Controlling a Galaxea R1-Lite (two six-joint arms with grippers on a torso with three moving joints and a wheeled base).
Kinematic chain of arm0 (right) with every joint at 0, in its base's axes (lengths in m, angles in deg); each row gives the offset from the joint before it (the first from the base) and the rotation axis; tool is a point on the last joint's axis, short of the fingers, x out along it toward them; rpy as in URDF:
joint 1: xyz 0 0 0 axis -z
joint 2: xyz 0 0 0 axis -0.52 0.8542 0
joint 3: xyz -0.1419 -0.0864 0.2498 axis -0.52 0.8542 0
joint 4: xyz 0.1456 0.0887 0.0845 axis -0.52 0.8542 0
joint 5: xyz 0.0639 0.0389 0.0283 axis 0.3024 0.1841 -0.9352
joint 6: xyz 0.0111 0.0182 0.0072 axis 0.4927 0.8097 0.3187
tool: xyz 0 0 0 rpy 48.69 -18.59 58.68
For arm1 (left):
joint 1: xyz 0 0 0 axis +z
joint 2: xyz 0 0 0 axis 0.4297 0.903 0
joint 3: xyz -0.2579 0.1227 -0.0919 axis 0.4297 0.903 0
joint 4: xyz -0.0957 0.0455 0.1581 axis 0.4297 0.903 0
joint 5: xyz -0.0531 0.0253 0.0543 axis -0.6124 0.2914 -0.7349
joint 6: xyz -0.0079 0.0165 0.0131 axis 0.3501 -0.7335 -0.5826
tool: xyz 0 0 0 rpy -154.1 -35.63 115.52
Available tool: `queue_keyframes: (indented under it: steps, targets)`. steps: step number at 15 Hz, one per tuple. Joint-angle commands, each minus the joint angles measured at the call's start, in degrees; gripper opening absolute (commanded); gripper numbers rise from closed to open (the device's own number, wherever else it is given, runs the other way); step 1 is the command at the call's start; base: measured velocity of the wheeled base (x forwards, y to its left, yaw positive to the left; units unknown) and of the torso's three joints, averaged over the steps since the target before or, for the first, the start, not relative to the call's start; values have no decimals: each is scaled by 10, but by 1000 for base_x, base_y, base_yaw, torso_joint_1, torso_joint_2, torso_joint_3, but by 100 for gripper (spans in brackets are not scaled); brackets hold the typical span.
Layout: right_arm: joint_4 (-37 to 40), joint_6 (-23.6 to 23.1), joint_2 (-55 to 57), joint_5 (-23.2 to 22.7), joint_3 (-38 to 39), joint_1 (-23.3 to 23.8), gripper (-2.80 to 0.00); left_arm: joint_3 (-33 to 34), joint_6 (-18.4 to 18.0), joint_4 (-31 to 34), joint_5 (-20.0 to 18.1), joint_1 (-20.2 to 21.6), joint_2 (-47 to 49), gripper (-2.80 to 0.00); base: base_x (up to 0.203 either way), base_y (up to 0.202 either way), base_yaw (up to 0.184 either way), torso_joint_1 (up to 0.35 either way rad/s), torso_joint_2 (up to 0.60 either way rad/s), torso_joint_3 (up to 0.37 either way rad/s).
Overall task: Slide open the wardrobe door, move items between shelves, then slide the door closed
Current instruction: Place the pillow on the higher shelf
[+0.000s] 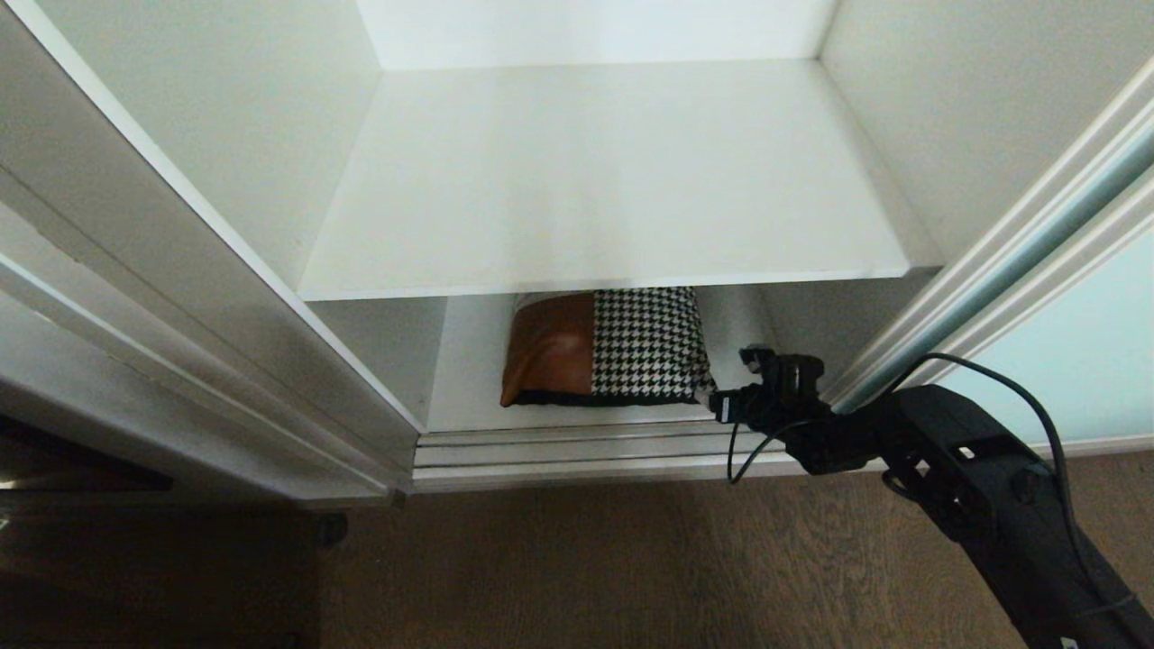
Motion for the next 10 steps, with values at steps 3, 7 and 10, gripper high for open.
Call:
queue_keyframes:
  steps: [3,7,10]
  targets:
    - [1,2,9,-15,-2,-2,0,0,0,0,0,0,1,-280,0,0,0,0,0,0]
    - [-6,5,6,-15,-2,-3,0,0,0,-1,0,0,1,-280,0,0,0,0,0,0]
    - [-22,8,3,-15,-2,-3,0,0,0,0,0,0,1,-280,0,0,0,0,0,0]
